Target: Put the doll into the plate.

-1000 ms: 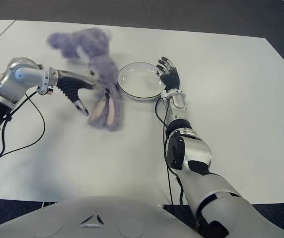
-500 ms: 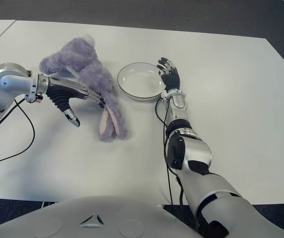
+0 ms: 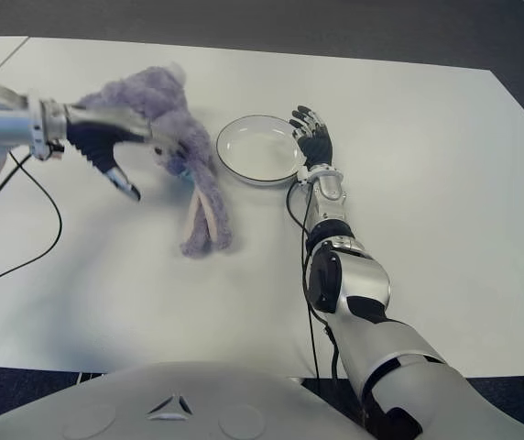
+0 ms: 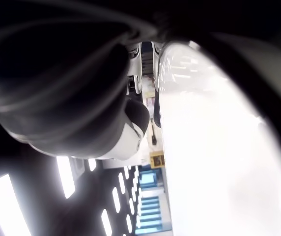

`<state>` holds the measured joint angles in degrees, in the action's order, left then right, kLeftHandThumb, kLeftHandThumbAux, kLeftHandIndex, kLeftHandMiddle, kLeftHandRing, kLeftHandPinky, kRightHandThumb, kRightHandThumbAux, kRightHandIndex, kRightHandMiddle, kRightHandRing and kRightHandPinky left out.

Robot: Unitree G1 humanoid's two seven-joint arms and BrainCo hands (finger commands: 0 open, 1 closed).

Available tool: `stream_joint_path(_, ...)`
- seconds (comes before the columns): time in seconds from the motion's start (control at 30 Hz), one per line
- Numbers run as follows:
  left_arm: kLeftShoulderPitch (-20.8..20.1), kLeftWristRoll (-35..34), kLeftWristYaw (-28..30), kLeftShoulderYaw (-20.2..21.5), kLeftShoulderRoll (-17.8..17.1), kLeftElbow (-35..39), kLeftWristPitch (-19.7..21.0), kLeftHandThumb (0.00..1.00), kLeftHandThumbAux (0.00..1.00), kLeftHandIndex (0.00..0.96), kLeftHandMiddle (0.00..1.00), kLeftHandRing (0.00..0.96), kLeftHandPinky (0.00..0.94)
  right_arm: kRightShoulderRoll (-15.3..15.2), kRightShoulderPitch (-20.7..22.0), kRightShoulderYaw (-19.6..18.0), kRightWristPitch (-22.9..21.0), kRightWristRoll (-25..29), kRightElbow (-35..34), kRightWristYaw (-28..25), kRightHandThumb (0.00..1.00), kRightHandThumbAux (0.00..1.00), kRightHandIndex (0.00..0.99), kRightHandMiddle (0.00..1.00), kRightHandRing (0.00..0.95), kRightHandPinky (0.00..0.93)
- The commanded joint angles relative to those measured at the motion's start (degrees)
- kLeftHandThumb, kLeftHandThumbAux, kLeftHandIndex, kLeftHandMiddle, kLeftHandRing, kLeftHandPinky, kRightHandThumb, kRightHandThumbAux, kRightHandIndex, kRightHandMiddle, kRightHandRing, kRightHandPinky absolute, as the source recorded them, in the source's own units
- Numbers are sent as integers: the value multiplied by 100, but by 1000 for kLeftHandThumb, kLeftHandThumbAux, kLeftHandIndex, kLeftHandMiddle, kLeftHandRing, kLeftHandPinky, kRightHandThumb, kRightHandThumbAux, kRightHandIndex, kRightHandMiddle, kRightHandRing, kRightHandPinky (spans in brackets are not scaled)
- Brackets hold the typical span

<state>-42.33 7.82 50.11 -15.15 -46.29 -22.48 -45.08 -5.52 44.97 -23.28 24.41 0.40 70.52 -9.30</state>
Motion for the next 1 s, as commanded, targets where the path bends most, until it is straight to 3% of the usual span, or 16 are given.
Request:
stream_joint_path(0.03, -418, -142, -1559, 835, 868, -1269, -1117, 70, 540, 197, 174, 245, 352, 315, -1212, -15, -768, 48, 767, 90, 820, 917, 189, 211, 187, 210)
stream_joint_path(0.17, -433, -156, -2121, 1076, 1161, -1658, -1418, 161, 567, 230, 237, 312, 430, 315, -1217, 1, -762, 33, 767, 100, 817, 919, 187, 215, 189, 214)
stream_joint_path(0.37, -343, 399, -3113, 1341, 1450, -1721, -1713, 259, 554, 261, 285, 352, 433, 313, -1241, 53, -715, -6, 763, 59, 808, 921, 181, 216, 189, 211)
stream_joint_path(0.63, -229, 2056, -4463, 1497, 1562, -897, -1743, 303, 541, 266, 290, 334, 333, 305, -1262, 131, -667, -42, 760, -9, 714, 942, 165, 203, 178, 197)
stream_joint_path(0.7, -283, 2569, -4943, 1582, 1545, -837, -2021, 316, 536, 265, 292, 327, 315, 302, -1262, 157, -666, -58, 761, -6, 678, 950, 161, 199, 177, 194)
stream_joint_path(0.87, -412, 3999, -6406, 1646, 1448, -518, -2431, 350, 522, 258, 301, 322, 301, 297, -1258, 212, -662, -99, 762, 18, 622, 966, 160, 195, 178, 188)
stream_joint_path(1.0, -513, 5441, -8044, 1295, 1150, -36, -2141, 366, 506, 252, 312, 321, 273, 290, -1260, 264, -667, -116, 764, 37, 595, 973, 155, 196, 178, 187)
